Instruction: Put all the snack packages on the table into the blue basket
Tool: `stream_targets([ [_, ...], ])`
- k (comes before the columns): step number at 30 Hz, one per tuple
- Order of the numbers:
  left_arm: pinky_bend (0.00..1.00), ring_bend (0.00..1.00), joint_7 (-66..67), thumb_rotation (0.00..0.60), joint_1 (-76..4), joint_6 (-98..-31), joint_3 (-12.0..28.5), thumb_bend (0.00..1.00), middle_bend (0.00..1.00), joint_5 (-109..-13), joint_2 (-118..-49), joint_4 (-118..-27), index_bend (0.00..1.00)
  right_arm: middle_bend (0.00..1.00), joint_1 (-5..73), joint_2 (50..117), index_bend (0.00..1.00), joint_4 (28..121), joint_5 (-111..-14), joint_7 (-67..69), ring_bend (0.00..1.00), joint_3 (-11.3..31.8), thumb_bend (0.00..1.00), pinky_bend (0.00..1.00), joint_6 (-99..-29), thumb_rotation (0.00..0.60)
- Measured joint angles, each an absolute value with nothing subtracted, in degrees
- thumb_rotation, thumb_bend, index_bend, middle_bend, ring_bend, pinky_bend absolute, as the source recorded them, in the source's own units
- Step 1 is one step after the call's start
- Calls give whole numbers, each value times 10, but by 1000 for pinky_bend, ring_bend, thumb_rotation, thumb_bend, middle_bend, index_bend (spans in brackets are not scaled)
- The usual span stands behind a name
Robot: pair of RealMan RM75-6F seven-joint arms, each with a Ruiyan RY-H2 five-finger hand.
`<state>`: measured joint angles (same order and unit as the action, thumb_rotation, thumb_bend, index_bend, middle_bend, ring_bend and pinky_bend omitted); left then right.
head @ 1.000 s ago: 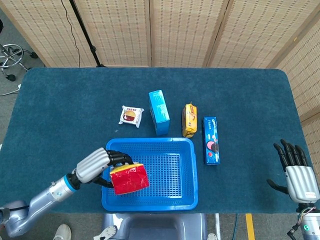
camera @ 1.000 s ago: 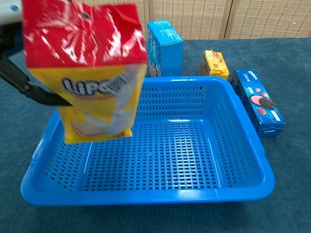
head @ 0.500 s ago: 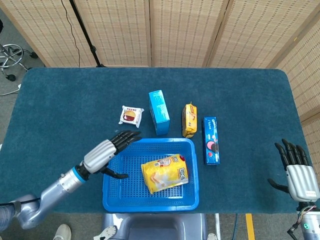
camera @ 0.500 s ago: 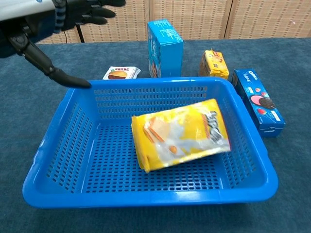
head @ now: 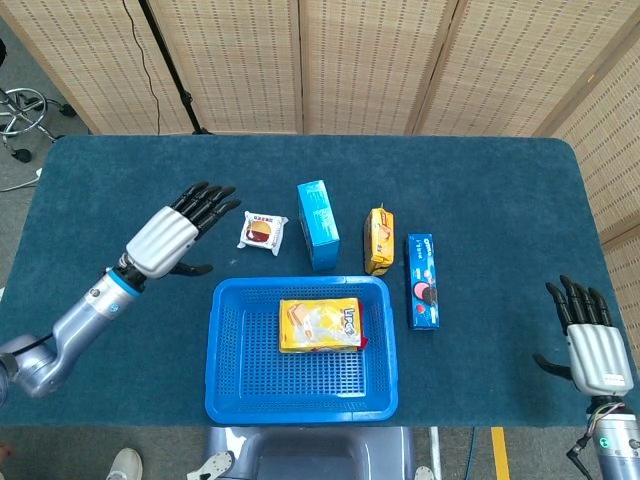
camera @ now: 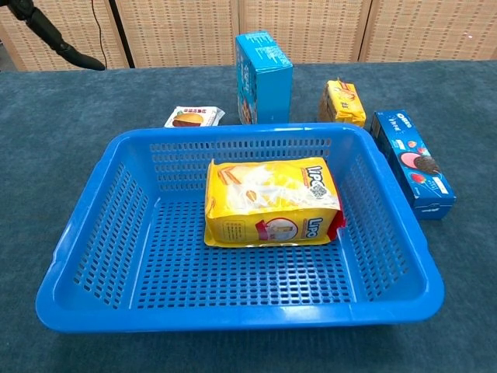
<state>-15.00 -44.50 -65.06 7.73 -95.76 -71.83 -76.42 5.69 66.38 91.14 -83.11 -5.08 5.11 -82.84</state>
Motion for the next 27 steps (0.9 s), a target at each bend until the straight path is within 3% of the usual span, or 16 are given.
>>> stream_targets([
  [9,0,0,52,600,-551,-544,114,0,0,-948,-755,-725,0,0,60,672,0,911,-779,-77,0,72,0,0,-819,600],
  [19,0,0,157,600,-645,-432,134,0,0,-902,-839,-670,0,0,60,671,0,890,-719,-69,0,94,0,0,-805,600],
  [27,17,0,178,600,-683,-408,132,0,0,-882,-899,-601,0,0,56,665,0,882,-700,-52,0,104,0,0,-800,600],
])
